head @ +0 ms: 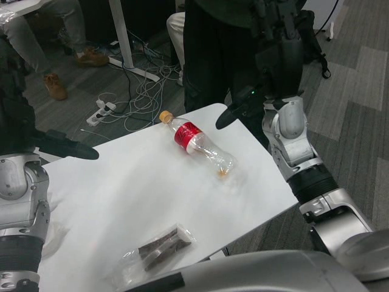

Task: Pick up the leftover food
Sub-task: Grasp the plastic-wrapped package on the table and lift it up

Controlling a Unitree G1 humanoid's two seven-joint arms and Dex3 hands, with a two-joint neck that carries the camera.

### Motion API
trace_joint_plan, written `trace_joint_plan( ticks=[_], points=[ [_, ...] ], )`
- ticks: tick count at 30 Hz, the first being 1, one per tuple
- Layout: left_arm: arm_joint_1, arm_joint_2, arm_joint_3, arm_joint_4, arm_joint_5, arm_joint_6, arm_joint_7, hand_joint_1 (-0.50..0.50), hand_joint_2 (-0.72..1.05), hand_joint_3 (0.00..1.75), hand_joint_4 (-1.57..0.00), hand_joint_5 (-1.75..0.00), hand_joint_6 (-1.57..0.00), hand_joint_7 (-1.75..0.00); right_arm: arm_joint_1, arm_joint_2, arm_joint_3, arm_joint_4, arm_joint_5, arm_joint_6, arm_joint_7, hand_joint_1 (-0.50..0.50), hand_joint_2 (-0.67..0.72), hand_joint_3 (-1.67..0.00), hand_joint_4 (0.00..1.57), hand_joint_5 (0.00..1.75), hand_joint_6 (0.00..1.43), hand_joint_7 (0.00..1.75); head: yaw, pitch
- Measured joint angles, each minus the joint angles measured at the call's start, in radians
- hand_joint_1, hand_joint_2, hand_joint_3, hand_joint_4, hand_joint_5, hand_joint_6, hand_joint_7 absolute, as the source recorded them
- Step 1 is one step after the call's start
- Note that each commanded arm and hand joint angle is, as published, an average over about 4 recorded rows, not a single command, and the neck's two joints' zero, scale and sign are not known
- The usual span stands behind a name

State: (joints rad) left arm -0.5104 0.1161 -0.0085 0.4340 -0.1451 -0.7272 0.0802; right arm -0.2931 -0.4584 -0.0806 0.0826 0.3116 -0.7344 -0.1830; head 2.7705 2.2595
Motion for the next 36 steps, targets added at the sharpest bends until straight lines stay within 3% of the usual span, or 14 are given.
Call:
trace_joint_plan(
  ticks=[3, 8, 12, 16, 21, 26, 30, 33, 36],
  points=[
    [0.0, 0.0, 0.0, 0.001, 0.0, 0.0, 0.0, -0.5, -0.55, 0.0, 0.0, 0.0, 0.0, 0.0, 0.0, -0.001, 0.004, 0.0, -0.003, 0.0, 0.0, -0.33, 0.47, 0.0, 0.0, 0.0, 0.0, 0.0, 0.038, -0.032],
    [0.004, 0.0, 0.014, 0.003, 0.001, -0.001, 0.0, -0.5, -0.48, 0.0, 0.0, 0.0, 0.0, 0.0, 0.0, -0.023, 0.06, 0.001, -0.022, 0.002, 0.0, -0.33, 0.42, 0.0, 0.0, 0.0, 0.0, 0.0, 0.161, -0.137],
    [0.041, 0.0, 0.036, 0.003, 0.002, -0.003, 0.002, -0.5, -0.46, 0.0, 0.0, 0.0, 0.0, 0.0, 0.002, -0.055, 0.164, 0.007, -0.032, 0.003, 0.002, -0.3, 0.41, 0.0, 0.0, 0.0, 0.0, 0.0, 0.233, -0.219],
    [0.078, 0.0, 0.057, 0.004, 0.002, -0.003, 0.003, -0.5, -0.46, 0.0, 0.0, 0.0, 0.0, 0.0, 0.004, -0.104, 0.298, 0.002, -0.036, 0.002, -0.001, -0.29, 0.34, 0.0, 0.0, 0.0, 0.0, 0.0, 0.257, -0.249],
    [0.08, 0.003, 0.069, 0.057, 0.002, -0.004, 0.003, -0.5, -0.46, 0.0, 0.0, 0.0, 0.0, 0.0, 0.019, -0.204, 0.466, -0.085, -0.038, 0.008, -0.02, -0.29, 0.3, 0.0, 0.0, 0.0, 0.0, 0.0, 0.245, -0.261],
    [0.073, 0.006, 0.072, 0.111, 0.001, -0.007, 0.001, -0.5, -0.46, 0.0, 0.0, 0.0, 0.0, 0.0, 0.044, -0.269, 0.556, -0.123, -0.077, 0.012, -0.043, -0.25, 0.25, 0.0, 0.0, 0.0, 0.0, 0.0, 0.235, -0.241],
    [0.054, 0.013, 0.072, 0.151, 0.0, -0.01, -0.009, -0.5, -0.46, 0.0, 0.0, 0.0, 0.0, 0.0, 0.044, -0.325, 0.646, -0.125, -0.104, 0.017, -0.027, -0.3, 0.14, -0.08, 0.0, 0.0, 0.0, 0.0, 0.235, -0.217],
    [0.029, 0.024, 0.071, 0.182, 0.0, -0.01, -0.021, -0.5, -0.46, 0.0, 0.0, 0.0, 0.0, 0.0, 0.001, -0.379, 0.751, -0.122, -0.12, 0.025, 0.015, -0.32, 0.06, -0.06, 0.0, 0.0, 0.0, 0.0, 0.229, -0.186],
    [0.006, 0.043, 0.066, 0.212, -0.002, -0.004, -0.031, -0.5, -0.46, 0.0, 0.0, 0.0, 0.0, 0.0, -0.071, -0.421, 0.848, -0.117, -0.128, 0.048, 0.072, -0.27, 0.03, -0.04, 0.0, 0.0, 0.0, 0.0, 0.214, -0.163]
  ],
)
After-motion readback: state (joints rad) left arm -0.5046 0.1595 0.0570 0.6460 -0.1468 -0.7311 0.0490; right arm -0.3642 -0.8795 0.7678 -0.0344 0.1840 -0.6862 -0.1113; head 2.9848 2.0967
